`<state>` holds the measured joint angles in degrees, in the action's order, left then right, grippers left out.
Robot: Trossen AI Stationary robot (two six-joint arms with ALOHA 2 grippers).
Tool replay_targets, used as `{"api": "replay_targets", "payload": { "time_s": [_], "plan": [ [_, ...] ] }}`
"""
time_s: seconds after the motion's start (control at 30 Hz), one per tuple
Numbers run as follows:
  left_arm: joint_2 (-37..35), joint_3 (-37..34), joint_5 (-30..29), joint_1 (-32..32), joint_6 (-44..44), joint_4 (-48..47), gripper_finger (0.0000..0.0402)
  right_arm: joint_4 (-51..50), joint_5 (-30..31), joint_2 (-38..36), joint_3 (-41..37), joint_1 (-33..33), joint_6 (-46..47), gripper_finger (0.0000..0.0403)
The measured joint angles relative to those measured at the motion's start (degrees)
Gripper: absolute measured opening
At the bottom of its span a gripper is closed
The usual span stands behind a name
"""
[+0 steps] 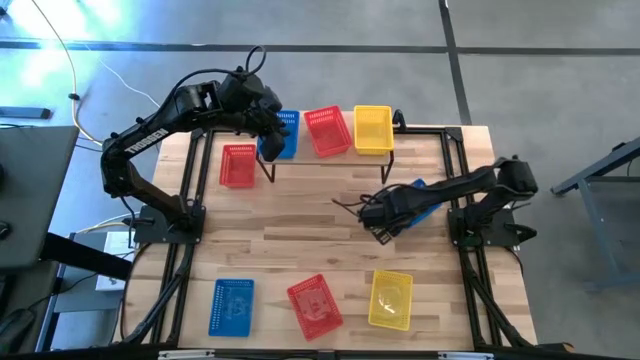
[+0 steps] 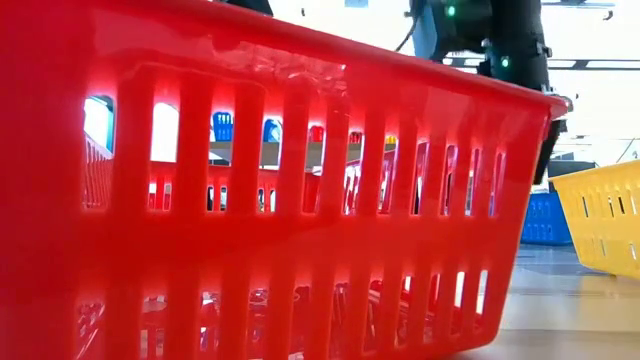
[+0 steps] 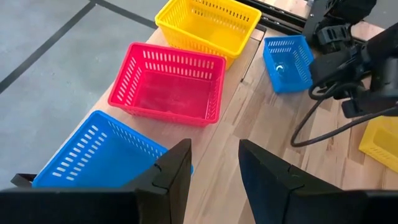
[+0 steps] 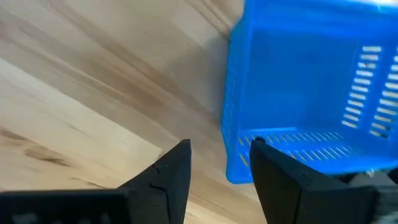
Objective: Stack baskets on shelf by color
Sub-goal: Stack the top blue basket into the other blue basket on the shelf
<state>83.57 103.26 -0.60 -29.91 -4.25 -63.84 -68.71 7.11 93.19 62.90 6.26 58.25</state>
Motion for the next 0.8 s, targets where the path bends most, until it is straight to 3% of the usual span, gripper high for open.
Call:
{"api": "replay_targets", "payload": {
  "time_s": [0.23, 0.4, 0.5, 0.67, 0.8],
  "plan": [
    [0.0, 0.0, 0.0, 0.0, 0.0, -0.3, 0.0123, -0.7, 2.4, 3.3, 0.0, 0.0, -0.9, 0.0149],
    [0.0, 0.0, 0.0, 0.0, 0.0, -0.8, 0.0123, -0.7, -0.1, 6.6, 0.0, -0.7, -4.0, 0.0136],
    [0.0, 0.0, 0.0, 0.0, 1.3, -1.5, 0.0123, -0.7, -1.6, 7.4, 0.0, -0.6, -4.1, 0.0107],
    [0.0, 0.0, 0.0, 0.0, 1.5, -2.9, 0.0123, -0.7, -4.0, 6.8, 0.0, 0.9, -4.1, 0.0012],
    [0.0, 0.0, 0.0, 0.0, 1.0, -3.1, 0.0123, -2.4, -4.0, 6.7, 2.8, 3.2, -3.5, 0.0008]
  ]
}}
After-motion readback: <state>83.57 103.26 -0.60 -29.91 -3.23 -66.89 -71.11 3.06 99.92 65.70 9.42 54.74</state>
